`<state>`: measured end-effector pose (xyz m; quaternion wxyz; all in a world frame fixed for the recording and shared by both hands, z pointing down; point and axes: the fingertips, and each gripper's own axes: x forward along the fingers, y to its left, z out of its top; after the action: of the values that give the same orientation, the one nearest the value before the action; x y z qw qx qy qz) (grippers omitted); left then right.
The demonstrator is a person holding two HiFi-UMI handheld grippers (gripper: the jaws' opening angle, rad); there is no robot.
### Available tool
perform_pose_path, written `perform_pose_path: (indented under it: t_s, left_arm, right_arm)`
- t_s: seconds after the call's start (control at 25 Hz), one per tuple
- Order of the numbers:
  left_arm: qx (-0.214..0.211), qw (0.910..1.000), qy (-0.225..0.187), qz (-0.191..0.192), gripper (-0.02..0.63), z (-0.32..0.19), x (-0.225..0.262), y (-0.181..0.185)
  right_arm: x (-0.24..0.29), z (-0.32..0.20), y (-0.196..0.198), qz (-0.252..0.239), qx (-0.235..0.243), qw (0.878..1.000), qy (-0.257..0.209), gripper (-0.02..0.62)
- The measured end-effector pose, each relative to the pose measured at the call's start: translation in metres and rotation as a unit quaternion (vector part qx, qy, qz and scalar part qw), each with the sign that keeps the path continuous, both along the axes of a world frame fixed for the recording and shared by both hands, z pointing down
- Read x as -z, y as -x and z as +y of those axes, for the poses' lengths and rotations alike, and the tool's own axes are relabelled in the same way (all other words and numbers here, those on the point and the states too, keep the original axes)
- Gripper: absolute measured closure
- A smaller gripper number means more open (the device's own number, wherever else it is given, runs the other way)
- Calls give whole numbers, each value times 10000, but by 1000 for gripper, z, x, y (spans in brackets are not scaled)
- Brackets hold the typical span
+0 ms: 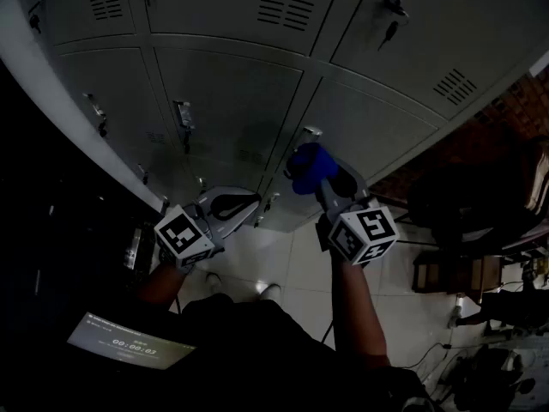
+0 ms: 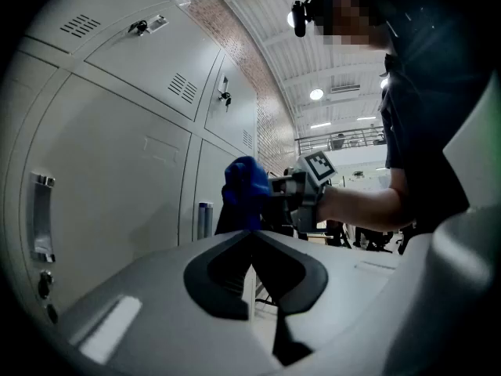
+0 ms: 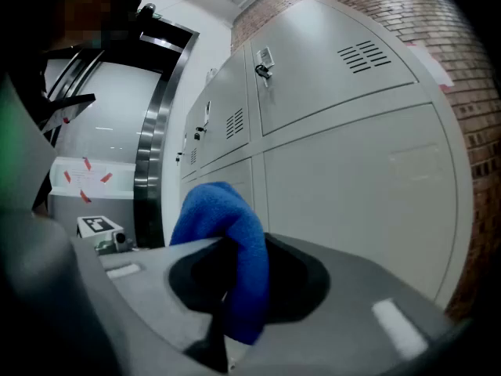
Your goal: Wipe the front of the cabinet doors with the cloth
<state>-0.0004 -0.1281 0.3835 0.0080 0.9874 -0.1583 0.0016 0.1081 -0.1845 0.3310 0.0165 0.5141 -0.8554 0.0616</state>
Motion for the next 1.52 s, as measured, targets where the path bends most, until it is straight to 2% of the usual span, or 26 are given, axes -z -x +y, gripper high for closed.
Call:
perform_pose_path:
  t_s: [0.12, 0.36, 0.48, 0.76, 1.04, 1.28, 1.52]
  left_arm:
    - [-6, 10000, -2, 49, 603, -5, 4, -2]
    - [22, 9998, 18, 176, 603, -10, 5, -3]
    - [21, 9998, 53, 212, 603, -10, 3, -2]
    - [85, 9997, 111, 198, 603, -8, -2, 0]
    - [76, 9996, 116, 231, 603, -3, -1, -7]
    - [96, 9996, 129, 236, 603, 5, -3, -12]
    - [60, 9997, 118, 225, 603, 13, -1, -18]
  right_arm:
    - [26, -28, -7, -3, -228, 9997, -116, 523]
    - [72, -62, -1, 170, -269, 9984, -464, 523]
    - [75, -75, 0, 417, -422, 9974, -411, 523]
    - [76, -73, -12, 549, -621, 9960, -337, 523]
    - [75, -58, -74, 584, -1133, 9912, -358, 523]
    - [73, -39, -150, 606, -1749, 9821, -347, 523]
    - [73, -26, -198, 604, -2183, 9732, -404, 523]
